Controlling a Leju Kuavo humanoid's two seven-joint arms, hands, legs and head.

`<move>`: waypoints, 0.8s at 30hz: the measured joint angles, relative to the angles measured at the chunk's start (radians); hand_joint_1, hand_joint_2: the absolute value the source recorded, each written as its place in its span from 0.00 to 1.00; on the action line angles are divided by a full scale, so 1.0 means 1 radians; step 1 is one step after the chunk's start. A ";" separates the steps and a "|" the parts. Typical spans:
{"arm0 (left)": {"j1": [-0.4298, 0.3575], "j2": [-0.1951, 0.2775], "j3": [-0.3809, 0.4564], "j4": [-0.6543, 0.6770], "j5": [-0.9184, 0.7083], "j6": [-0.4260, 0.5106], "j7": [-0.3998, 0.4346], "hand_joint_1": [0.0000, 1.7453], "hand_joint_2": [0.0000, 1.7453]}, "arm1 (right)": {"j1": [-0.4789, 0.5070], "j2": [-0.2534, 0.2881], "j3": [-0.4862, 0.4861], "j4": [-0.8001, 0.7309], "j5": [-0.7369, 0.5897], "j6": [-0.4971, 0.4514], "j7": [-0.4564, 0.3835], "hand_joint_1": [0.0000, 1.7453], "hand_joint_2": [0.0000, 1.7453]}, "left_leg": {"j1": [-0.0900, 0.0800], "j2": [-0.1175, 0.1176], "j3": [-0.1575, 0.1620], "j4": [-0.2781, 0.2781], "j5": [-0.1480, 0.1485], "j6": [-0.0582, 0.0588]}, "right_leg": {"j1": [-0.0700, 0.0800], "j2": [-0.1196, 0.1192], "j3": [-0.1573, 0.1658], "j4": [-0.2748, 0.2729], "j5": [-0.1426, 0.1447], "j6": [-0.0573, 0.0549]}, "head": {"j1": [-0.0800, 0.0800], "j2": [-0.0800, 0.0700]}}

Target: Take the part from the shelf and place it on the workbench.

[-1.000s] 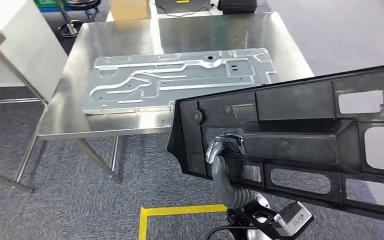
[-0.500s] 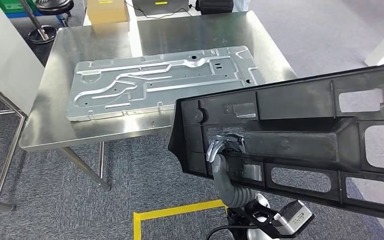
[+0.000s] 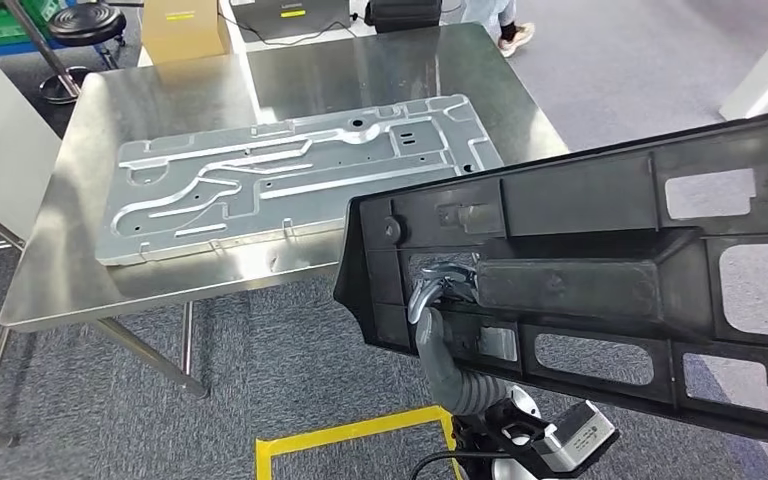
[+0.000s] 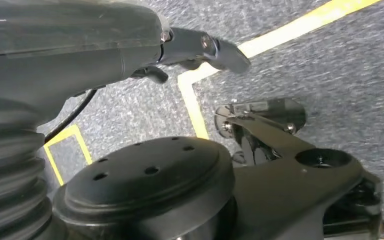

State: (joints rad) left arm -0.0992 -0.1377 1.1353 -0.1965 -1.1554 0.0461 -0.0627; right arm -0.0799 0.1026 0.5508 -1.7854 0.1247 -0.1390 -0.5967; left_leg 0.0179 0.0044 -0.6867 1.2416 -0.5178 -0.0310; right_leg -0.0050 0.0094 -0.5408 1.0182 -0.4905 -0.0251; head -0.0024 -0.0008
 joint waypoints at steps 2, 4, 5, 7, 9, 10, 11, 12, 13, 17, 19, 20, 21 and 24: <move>0.001 0.000 0.000 0.000 0.000 0.000 0.000 0.00 1.00 | -0.001 0.000 0.000 0.000 0.001 0.000 0.000 1.00 1.00 | -0.004 -0.001 0.048 -0.127 0.079 0.012 | 0.003 0.003 0.021 0.000 -0.017 0.005 | 0.001 0.000; 0.001 0.000 0.000 0.000 0.000 0.000 0.002 0.00 1.00 | -0.002 0.000 -0.001 -0.002 0.003 0.000 -0.001 1.00 1.00 | -0.012 -0.002 0.082 -0.199 0.090 0.024 | 0.003 0.005 0.029 0.000 -0.029 0.015 | 0.000 0.000; 0.001 0.000 0.000 0.000 0.000 0.000 0.003 0.00 1.00 | -0.002 0.000 -0.001 -0.003 0.005 0.000 -0.002 1.00 1.00 | -0.015 -0.002 0.089 -0.208 0.080 0.029 | 0.003 0.005 0.030 0.002 -0.030 0.021 | 0.000 0.000; 0.002 0.000 0.000 0.000 0.000 0.000 0.005 0.00 1.00 | -0.003 0.000 -0.003 -0.009 0.009 0.001 -0.003 1.00 1.00 | -0.014 -0.004 0.103 -0.226 0.072 0.040 | 0.000 0.002 0.032 0.009 -0.030 0.031 | -0.001 0.000; 0.004 -0.001 0.000 0.000 0.000 0.001 0.006 0.00 1.00 | -0.007 0.000 -0.004 -0.016 0.013 0.006 -0.003 1.00 1.00 | -0.011 -0.005 0.126 -0.241 0.066 0.052 | -0.002 -0.001 0.010 0.060 -0.045 0.039 | 0.000 0.000; 0.003 -0.001 0.000 0.000 0.000 0.001 0.006 0.00 1.00 | -0.010 -0.001 -0.005 -0.019 0.014 0.009 -0.003 1.00 1.00 | -0.009 -0.005 0.136 -0.245 0.062 0.056 | -0.003 -0.002 -0.023 0.112 -0.062 0.042 | 0.000 0.000; 0.002 -0.001 0.000 0.000 0.000 0.002 0.006 0.00 1.00 | -0.011 -0.001 -0.005 -0.021 0.016 0.012 -0.003 1.00 1.00 | -0.010 -0.004 0.143 -0.246 0.057 0.059 | -0.004 -0.003 -0.062 0.171 -0.080 0.046 | 0.001 0.000; 0.001 -0.002 0.000 0.000 0.000 0.002 0.006 0.00 1.00 | -0.012 -0.002 -0.005 -0.022 0.017 0.014 -0.003 1.00 1.00 | -0.010 -0.005 0.150 -0.246 0.050 0.061 | -0.006 -0.003 -0.109 0.231 -0.097 0.049 | 0.001 0.000; 0.001 -0.003 0.000 0.000 0.000 0.002 0.006 0.00 1.00 | -0.011 -0.002 -0.006 -0.022 0.018 0.016 -0.003 1.00 1.00 | -0.010 -0.005 0.158 -0.246 0.043 0.060 | -0.007 -0.003 -0.147 0.270 -0.101 0.051 | 0.000 0.000; 0.005 -0.009 0.000 0.000 0.002 0.002 0.006 0.00 1.00 | -0.011 -0.003 -0.006 -0.022 0.019 0.019 -0.001 1.00 1.00 | -0.009 -0.007 0.209 -0.246 0.004 0.049 | -0.009 -0.007 -0.148 0.131 0.045 0.049 | 0.001 0.000; 0.003 -0.012 0.000 0.000 0.003 0.003 0.006 0.00 1.00 | -0.012 -0.003 -0.006 -0.022 0.019 0.021 0.000 1.00 1.00 | -0.010 -0.007 0.221 -0.247 -0.014 0.037 | -0.002 -0.011 -0.125 0.039 0.092 0.039 | 0.001 0.000; 0.002 -0.013 0.000 0.000 0.003 0.003 0.006 0.00 1.00 | -0.012 -0.003 -0.007 -0.022 0.019 0.023 0.001 1.00 1.00 | -0.012 -0.006 0.224 -0.247 -0.018 0.031 | 0.001 -0.011 -0.124 0.024 0.090 0.031 | 0.001 0.000; 0.000 -0.013 0.000 0.000 0.003 0.004 0.006 0.00 1.00 | -0.012 -0.003 -0.007 -0.022 0.019 0.024 0.001 1.00 1.00 | -0.013 -0.006 0.227 -0.250 -0.021 0.024 | 0.002 -0.009 -0.121 0.017 0.084 0.023 | 0.001 0.000; -0.001 -0.013 0.001 0.000 0.003 0.004 0.006 0.00 1.00 | -0.013 -0.003 -0.010 -0.023 0.019 0.028 0.000 1.00 1.00 | -0.011 -0.005 0.213 -0.196 -0.033 0.012 | -0.001 -0.006 -0.097 0.009 0.075 0.002 | 0.000 0.000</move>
State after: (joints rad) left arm -0.1007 -0.1512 1.1358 -0.1968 -1.1523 0.0497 -0.0569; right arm -0.0933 0.1000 0.5410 -1.8080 0.1435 -0.1114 -0.5964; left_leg 0.0072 -0.0001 -0.4736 1.0452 -0.5507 -0.0187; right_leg -0.0060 0.0036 -0.6381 1.0276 -0.4152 -0.0235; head -0.0020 -0.0008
